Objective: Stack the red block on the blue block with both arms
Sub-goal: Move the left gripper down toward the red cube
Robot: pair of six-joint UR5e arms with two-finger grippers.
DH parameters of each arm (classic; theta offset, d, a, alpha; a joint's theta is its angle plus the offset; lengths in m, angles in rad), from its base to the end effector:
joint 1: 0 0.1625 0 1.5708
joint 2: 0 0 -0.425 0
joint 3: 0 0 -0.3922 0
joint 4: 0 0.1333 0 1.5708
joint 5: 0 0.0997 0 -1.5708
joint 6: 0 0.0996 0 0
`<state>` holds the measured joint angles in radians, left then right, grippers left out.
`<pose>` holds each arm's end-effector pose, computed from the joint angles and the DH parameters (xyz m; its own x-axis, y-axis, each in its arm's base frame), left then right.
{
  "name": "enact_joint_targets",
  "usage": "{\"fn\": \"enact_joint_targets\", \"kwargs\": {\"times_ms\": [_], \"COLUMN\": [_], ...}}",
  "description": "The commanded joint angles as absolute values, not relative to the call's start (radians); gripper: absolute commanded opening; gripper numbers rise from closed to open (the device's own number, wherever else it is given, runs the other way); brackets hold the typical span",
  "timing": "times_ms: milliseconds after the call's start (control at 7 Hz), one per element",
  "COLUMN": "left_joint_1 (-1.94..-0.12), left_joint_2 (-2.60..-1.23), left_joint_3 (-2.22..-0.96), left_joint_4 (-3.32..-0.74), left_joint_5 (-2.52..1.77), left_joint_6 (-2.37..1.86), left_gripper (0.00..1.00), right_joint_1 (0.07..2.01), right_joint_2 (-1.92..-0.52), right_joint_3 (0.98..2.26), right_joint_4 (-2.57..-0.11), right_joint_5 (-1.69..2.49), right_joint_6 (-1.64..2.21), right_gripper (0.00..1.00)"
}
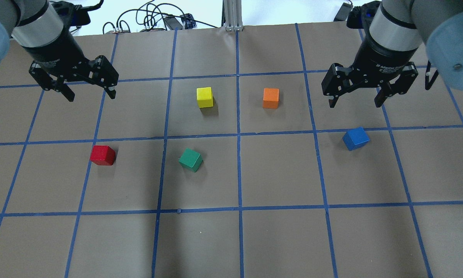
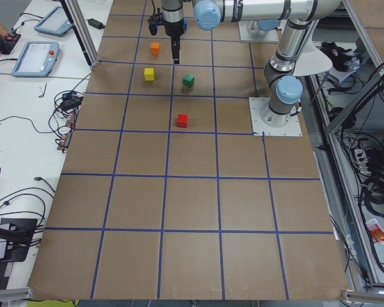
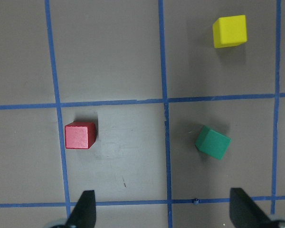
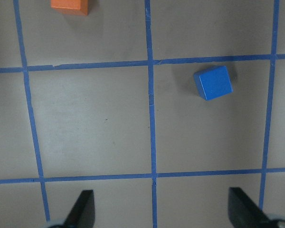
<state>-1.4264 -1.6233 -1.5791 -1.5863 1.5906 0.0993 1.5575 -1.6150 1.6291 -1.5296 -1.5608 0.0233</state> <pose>-0.0572 -0.5192 0.4562 -0.9990 -0.0439 -0.0121 -0.0447 0.9960 0.0778 0.1281 -0.4692 0.4766 -0.9993 0.0371 -0.0087 0.0366 0.9978 0.0555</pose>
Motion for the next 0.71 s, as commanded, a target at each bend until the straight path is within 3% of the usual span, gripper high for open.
{"fn": "enact_joint_targets", "kwargs": {"times_ms": [0, 571], "left_joint_1": [-1.346, -1.177], "left_joint_2": [-1.641, -1.75], "left_joint_3": [-1.701, -1.978], "left_joint_4": [-1.463, -1.093], "left_joint_5": [1.597, 1.6], "left_joint_6": [0.149, 0.37], "left_gripper": [1.0, 1.0], "right_joint_1": [1.555, 1.557], "right_joint_2": [-1.615, -1.615], "right_joint_3": [1.629, 1.629], "right_joint_4": [-1.531, -1.529], "right_joint_5": [-1.562, -1.562], "right_joint_6": [0.025, 0.025], "right_gripper": [1.0, 1.0]}}
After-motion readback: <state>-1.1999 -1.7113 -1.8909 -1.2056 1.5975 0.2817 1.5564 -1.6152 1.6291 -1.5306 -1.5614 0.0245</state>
